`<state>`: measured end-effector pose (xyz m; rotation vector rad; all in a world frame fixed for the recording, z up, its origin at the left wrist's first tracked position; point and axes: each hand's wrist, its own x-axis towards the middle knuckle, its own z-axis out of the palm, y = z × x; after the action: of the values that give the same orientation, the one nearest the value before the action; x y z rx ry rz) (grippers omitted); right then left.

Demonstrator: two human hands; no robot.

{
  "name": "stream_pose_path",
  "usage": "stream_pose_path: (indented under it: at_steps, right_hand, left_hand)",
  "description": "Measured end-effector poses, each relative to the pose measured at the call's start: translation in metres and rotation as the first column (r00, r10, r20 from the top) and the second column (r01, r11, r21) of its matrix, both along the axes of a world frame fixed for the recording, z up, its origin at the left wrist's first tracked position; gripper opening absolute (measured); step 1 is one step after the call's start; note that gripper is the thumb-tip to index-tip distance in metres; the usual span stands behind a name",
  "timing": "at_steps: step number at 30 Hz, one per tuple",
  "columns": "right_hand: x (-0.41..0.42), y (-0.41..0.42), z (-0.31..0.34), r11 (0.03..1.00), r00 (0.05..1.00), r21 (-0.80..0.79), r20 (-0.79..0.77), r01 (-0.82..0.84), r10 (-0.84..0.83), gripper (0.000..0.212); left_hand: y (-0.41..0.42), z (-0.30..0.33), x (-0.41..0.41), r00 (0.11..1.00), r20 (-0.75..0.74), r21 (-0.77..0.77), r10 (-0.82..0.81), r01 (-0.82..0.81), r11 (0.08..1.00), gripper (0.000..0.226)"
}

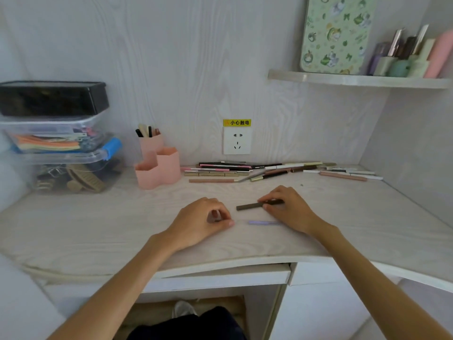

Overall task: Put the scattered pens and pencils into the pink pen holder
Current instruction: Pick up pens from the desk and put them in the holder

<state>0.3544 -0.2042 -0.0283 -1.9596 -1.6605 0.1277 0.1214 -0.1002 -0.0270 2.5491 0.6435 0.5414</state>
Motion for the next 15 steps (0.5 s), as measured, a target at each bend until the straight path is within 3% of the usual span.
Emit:
stream_pose_path:
  at_steps: [3, 5, 9, 15]
  right_hand:
    - [-0.011, 0.019, 0.001, 1.0, 1.0, -0.002, 0.024, -0.012, 0.012, 0.018]
    - [-0.02, 0.039, 0.001, 1.0, 0.999, 0.0, 0.035, -0.027, 0.027, 0.017]
    - [-0.049, 0.09, 0.005, 0.995, 0.994, 0.022, 0.041, -0.102, 0.101, 0.015]
    - [-0.091, 0.146, 0.008, 0.978, 0.979, 0.065, 0.051, -0.199, 0.196, 0.019]
  left_hand:
    - [0.022, -0.001, -0.024, 0.98, 0.17, -0.151, 0.106, -0.081, 0.985, 0.006]
    - [0.034, 0.003, -0.041, 0.907, 0.357, -0.258, 0.221, -0.132, 0.957, 0.002]
    - [0.057, 0.026, -0.072, 0.638, 0.628, -0.396, 0.446, -0.231, 0.889, 0.009]
    - [0.096, 0.07, -0.101, 0.29, 0.808, -0.372, 0.513, -0.424, 0.826, 0.009]
